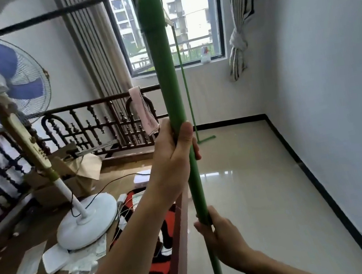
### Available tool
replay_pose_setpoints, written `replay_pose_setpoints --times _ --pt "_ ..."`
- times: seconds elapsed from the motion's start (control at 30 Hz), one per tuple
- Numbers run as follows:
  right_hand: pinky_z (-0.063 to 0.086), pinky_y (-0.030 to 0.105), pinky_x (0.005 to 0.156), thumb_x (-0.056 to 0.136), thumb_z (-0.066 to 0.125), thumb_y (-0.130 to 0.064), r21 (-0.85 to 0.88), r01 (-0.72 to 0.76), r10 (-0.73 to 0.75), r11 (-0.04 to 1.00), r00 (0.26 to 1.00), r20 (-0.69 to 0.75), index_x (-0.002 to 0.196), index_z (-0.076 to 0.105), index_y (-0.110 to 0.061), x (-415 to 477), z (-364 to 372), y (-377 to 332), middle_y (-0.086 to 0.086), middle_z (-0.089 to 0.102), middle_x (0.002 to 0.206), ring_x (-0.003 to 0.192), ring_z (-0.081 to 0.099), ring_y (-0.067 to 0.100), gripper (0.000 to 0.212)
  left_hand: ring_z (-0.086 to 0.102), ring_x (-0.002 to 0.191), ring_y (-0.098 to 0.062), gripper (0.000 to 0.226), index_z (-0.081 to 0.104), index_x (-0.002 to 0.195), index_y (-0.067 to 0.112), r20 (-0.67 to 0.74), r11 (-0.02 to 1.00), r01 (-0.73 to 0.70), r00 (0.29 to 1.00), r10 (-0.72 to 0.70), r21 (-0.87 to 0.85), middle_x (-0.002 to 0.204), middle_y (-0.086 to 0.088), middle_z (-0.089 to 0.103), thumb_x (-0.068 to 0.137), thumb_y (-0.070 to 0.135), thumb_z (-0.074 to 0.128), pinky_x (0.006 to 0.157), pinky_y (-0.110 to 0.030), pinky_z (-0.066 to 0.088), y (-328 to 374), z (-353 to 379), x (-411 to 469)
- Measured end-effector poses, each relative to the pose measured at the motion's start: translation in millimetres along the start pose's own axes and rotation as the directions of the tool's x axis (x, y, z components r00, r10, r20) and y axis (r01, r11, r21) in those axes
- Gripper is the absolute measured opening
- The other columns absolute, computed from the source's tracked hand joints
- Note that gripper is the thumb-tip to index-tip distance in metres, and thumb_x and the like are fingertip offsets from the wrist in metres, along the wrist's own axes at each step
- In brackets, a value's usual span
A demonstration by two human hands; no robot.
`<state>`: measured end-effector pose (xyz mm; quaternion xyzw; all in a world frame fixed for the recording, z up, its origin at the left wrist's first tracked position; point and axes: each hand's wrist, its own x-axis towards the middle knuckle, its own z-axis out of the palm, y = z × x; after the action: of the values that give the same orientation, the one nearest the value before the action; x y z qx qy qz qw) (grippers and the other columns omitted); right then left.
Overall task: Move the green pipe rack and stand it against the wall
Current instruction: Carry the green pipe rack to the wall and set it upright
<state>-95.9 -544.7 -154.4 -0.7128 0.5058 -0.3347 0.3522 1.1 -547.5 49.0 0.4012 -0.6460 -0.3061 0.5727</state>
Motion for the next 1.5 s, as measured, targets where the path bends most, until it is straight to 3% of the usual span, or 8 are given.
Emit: replay_pose_setpoints --times 0.1,0.27,0.53,0.8,1.03,1.23,1.4,1.5 --pt "0.053 0.034 0.064 0.094 0.052 -0.038 -0.009 -0.026 0.025 1.000 0.999 -0.022 0.096 0.039 -0.041 35.5 -3.9 -1.1 0.001 0.065 0.078 0.068 0.061 0.018 0.014 0.057 0.065 -0.029 0.016 0.047 0.089 0.019 0.078 1.000 0.006 0.997 -0.004 -0.017 0.072 -0.014 0.053 0.095 0.033 0.042 0.066 -0.041 0.052 -15.0 -6.7 35.1" --pt "0.053 0.023 0.069 0.096 0.052 -0.032 -0.021 -0.076 0.074 0.997 0.996 -0.058 0.114 0.048 -0.021 78.8 -11.7 2.7 0.007 0.070 0.096 0.084 0.067 0.020 0.021 0.059 0.068 -0.025 0.017 0.049 0.094 0.016 0.155 0.999 0.042 0.987 -0.038 -0.025 0.071 -0.007 0.056 0.094 0.032 0.044 0.074 -0.052 0.053 -40.5 -7.3 77.5" --pt "0.060 0.038 0.073 0.095 0.052 -0.036 -0.060 -0.085 0.079 0.995 0.993 -0.091 0.106 0.047 -0.022 140.7 -39.8 26.3 0.012 0.071 0.094 0.080 0.068 0.028 0.018 0.064 0.071 -0.026 0.013 0.049 0.091 0.017 0.205 0.998 0.051 0.978 -0.045 -0.023 0.078 -0.015 0.059 0.094 0.029 0.047 0.072 -0.036 0.056 -74.1 10.4 143.5" --pt "0.048 0.014 0.059 0.096 0.053 -0.034 -0.108 -0.083 0.074 0.991 0.994 -0.078 0.112 0.051 -0.015 187.4 -81.4 53.2 0.011 0.068 0.088 0.075 0.065 0.024 0.024 0.068 0.082 -0.027 0.017 0.055 0.099 0.014 0.326 0.996 0.077 0.944 -0.059 -0.044 0.080 -0.011 0.065 0.092 0.028 0.049 0.080 -0.038 0.056 -103.9 35.0 198.0" --pt "0.056 0.036 0.074 0.076 0.032 -0.080 -0.217 -0.122 0.076 0.968 0.975 -0.211 0.104 0.053 -0.027 177.6 -110.7 94.6 -0.002 0.071 0.090 0.075 0.066 0.017 0.064 0.069 0.096 -0.027 0.030 0.055 0.115 0.013 0.593 0.989 0.109 0.805 -0.029 -0.100 0.090 -0.015 0.069 0.088 0.025 0.050 0.092 -0.039 0.054 -117.4 64.9 216.2" --pt "0.050 0.017 0.061 0.085 0.065 -0.042 -0.171 -0.333 0.227 0.927 0.863 -0.451 0.100 0.056 -0.021 160.7 -147.7 114.7 -0.002 0.072 0.086 0.068 0.066 0.011 0.027 0.069 0.094 -0.020 0.025 0.053 0.115 0.010 0.738 0.987 0.060 0.671 0.070 -0.148 0.091 -0.007 0.067 0.090 0.015 0.055 0.090 -0.035 0.056 -122.5 130.9 239.1" --pt "0.055 0.037 0.074 0.086 0.065 -0.040 -0.074 -0.513 0.341 0.855 0.664 -0.665 0.100 0.058 -0.019 149.9 -188.8 135.6 -0.003 0.073 0.090 0.083 0.069 0.018 0.026 0.069 0.091 -0.018 0.027 0.053 0.113 0.012 0.725 0.985 -0.057 0.671 0.158 -0.162 0.097 -0.009 0.067 0.090 0.025 0.058 0.083 -0.041 0.059 -125.6 210.4 252.3" --pt "0.053 0.036 0.073 0.089 0.060 -0.040 -0.014 -0.596 0.418 0.803 0.579 -0.700 0.104 0.056 -0.018 145.3 -220.3 145.0 0.005 0.073 0.091 0.086 0.069 0.026 0.026 0.069 0.089 -0.022 0.030 0.052 0.113 0.012 0.725 0.978 -0.059 0.662 0.190 -0.202 0.098 -0.011 0.066 0.089 0.029 0.058 0.082 -0.043 0.059 -123.3 258.1 258.0"
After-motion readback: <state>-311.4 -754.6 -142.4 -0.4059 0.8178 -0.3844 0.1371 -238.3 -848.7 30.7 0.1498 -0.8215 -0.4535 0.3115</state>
